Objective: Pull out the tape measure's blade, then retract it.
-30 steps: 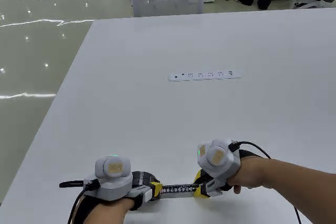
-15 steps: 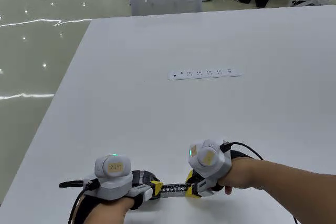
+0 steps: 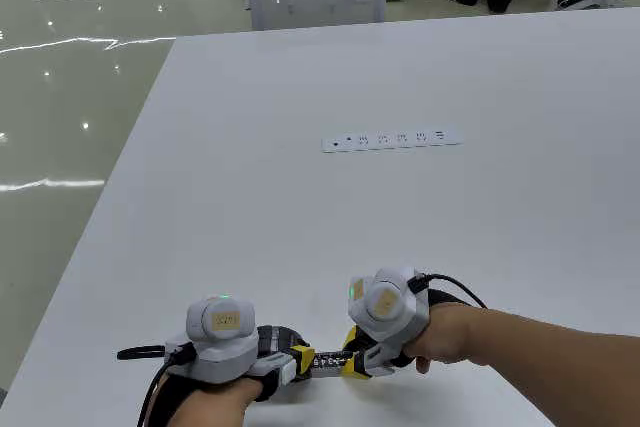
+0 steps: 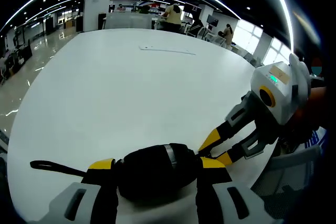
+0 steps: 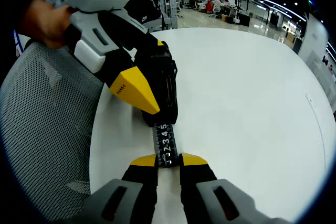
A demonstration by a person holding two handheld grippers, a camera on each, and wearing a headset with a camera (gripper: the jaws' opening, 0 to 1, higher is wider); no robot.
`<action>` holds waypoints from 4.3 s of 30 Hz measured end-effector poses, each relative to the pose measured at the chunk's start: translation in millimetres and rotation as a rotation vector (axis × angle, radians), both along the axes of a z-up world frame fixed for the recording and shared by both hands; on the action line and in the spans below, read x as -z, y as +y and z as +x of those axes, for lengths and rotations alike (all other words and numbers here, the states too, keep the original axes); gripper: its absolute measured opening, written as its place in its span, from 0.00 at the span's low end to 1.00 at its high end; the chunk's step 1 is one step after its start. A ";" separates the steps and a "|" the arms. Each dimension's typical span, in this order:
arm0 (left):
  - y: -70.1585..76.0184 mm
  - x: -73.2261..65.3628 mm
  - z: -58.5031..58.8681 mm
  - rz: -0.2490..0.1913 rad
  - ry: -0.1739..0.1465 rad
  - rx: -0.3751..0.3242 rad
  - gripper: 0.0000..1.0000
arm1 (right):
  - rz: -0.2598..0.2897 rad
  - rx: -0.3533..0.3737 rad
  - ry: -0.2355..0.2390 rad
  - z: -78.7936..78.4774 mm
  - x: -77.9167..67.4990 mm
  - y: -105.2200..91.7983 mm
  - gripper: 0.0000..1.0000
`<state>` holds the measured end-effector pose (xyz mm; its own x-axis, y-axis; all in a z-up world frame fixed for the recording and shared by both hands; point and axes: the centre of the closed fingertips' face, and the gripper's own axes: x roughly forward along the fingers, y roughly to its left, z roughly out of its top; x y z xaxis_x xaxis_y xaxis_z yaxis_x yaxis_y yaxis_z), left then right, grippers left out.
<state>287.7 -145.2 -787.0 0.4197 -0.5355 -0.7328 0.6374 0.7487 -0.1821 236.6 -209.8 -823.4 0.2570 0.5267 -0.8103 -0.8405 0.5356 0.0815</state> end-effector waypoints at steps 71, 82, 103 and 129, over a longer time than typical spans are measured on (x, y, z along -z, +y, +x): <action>-1.0 -0.3 0.6 -0.031 -0.011 0.030 0.59 | 0.013 0.013 0.011 11.5 0.1 35.9 0.15; 1.8 -1.8 -5.9 -0.104 0.070 0.131 0.82 | 0.009 0.042 -0.030 5.0 -7.5 19.7 0.31; 45.5 -40.9 1.6 -0.135 -0.137 0.355 1.00 | 0.064 0.292 -0.168 -51.6 -66.8 -87.8 0.60; 88.2 -54.7 -11.9 -0.157 -0.153 0.326 1.00 | 0.009 0.497 -0.280 -139.2 -86.0 -210.1 0.93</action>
<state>275.8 -57.0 -732.3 0.3072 -0.7596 -0.5733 0.8661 0.4728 -0.1625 97.4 -419.9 -737.4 0.6801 0.2939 -0.6716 -0.4776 0.8727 -0.1017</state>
